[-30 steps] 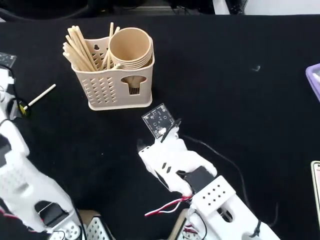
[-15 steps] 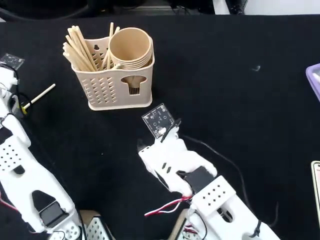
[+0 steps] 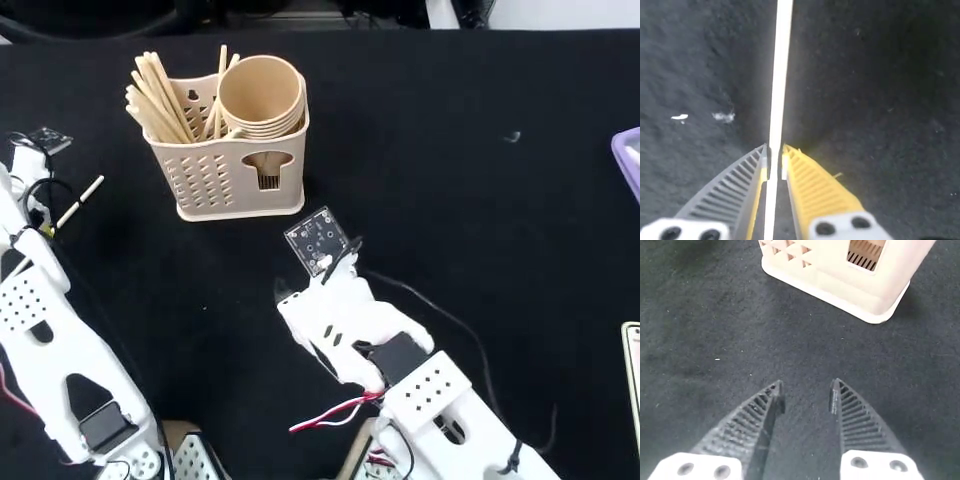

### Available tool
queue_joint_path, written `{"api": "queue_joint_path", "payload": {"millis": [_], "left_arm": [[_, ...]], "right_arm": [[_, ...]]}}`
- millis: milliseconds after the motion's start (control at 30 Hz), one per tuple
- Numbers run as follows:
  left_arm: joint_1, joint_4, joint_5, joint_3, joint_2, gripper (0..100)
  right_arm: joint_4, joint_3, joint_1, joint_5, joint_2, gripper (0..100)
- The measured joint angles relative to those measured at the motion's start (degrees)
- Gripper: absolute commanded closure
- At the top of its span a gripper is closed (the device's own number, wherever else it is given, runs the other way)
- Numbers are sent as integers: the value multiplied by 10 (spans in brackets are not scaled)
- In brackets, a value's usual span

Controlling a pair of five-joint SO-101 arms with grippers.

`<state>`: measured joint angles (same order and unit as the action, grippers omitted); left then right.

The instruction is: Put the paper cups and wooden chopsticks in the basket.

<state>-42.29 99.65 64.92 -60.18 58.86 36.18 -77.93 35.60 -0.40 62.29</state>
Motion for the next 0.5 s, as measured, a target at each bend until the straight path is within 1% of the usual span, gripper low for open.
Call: {"api": "queue_joint_path", "payload": {"millis": [100,200,333,500], "left_arm": [[-14,2,0,22,-35,970],[-35,5,0,86,-106,970],[-47,5,3,218,-246,970],[-45,5,0,368,-469,970]], "right_arm": [[0,0,0,0,0,838],[0,0,0,0,0,838],[-1,0,0,0,0,838],[-1,0,0,0,0,838]]}}
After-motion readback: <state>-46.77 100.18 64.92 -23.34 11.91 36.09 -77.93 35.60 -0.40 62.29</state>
